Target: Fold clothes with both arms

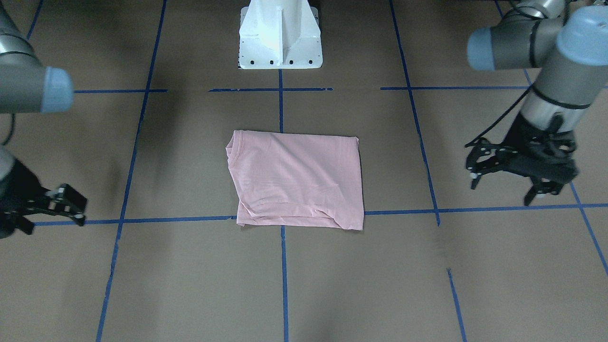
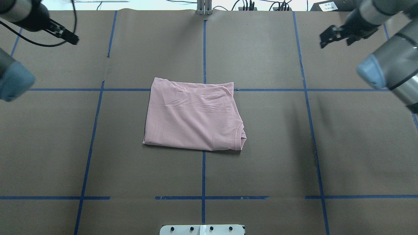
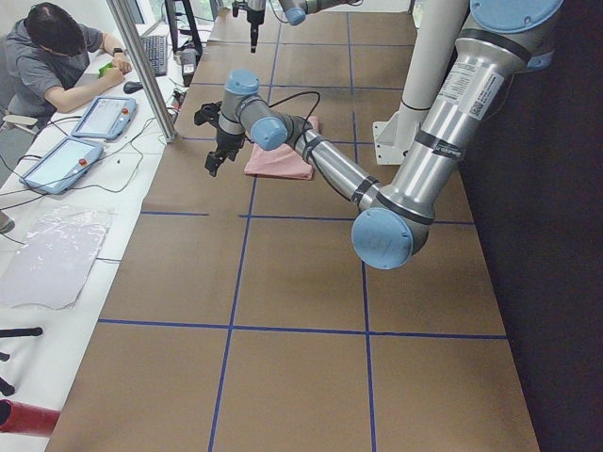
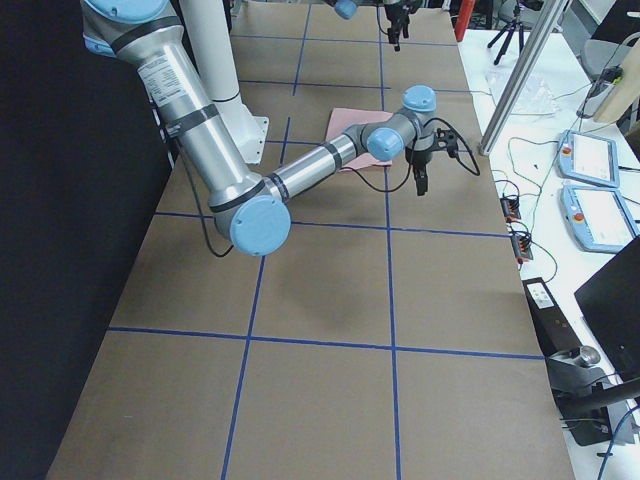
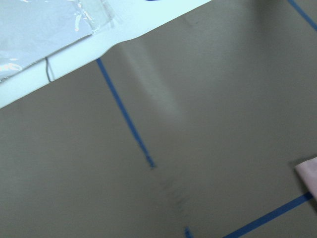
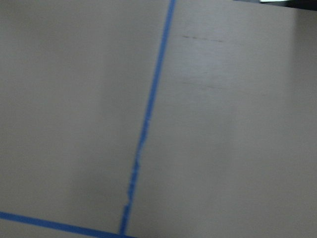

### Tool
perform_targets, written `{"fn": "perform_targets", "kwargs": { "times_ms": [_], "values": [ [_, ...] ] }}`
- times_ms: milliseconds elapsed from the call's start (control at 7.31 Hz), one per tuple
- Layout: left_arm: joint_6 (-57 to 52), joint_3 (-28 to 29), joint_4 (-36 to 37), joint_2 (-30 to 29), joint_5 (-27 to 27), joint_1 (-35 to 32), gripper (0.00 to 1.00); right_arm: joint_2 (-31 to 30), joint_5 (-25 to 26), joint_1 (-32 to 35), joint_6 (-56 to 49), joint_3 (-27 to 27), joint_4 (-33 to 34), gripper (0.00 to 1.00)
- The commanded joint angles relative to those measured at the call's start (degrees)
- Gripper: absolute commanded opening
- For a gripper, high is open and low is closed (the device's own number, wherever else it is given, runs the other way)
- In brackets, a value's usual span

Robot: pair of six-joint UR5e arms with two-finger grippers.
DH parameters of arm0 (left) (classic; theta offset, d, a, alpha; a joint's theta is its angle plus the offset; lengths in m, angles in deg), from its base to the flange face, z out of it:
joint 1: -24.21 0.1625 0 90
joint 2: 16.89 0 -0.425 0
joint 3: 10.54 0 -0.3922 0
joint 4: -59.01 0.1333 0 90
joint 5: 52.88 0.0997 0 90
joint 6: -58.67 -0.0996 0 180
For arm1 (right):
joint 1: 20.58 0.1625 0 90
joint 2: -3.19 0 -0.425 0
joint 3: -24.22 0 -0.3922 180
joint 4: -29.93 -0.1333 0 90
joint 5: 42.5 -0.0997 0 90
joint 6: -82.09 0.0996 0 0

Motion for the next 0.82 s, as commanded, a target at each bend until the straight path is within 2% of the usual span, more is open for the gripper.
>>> {"fn": "perform_targets", "kwargs": {
  "times_ms": [0, 137, 274, 410, 547, 684],
  "values": [
    [-23.33, -0.68, 2.79, 7.83, -5.70, -15.14, 1.00, -9.79, -6.26, 16.97, -29.54, 0.06, 6.73, 1.00],
    [-30.30, -0.59, 4.44, 11.70, -9.12, -20.17, 1.00, -10.08, -6.36, 22.79, -38.46, 0.67, 16.35, 1.00],
    [-30.89, -0.24, 4.11, 18.09, -13.24, -23.18, 1.00, -11.73, -6.01, 26.42, -44.73, 0.07, 22.45, 1.00],
    [-30.81, 2.99, 3.15, 22.24, -15.55, -24.95, 1.00, -18.10, -5.05, 27.32, -45.75, 0.06, 22.60, 1.00],
    [-30.72, 5.80, 3.06, 24.11, -15.31, -25.31, 1.00, -23.65, -5.30, 27.42, -44.63, -0.20, 16.34, 1.00],
    [-30.98, 7.05, 4.19, 24.22, -15.39, -28.10, 1.00, -25.35, -5.57, 27.33, -43.14, 0.23, 14.36, 1.00]
  ]
}}
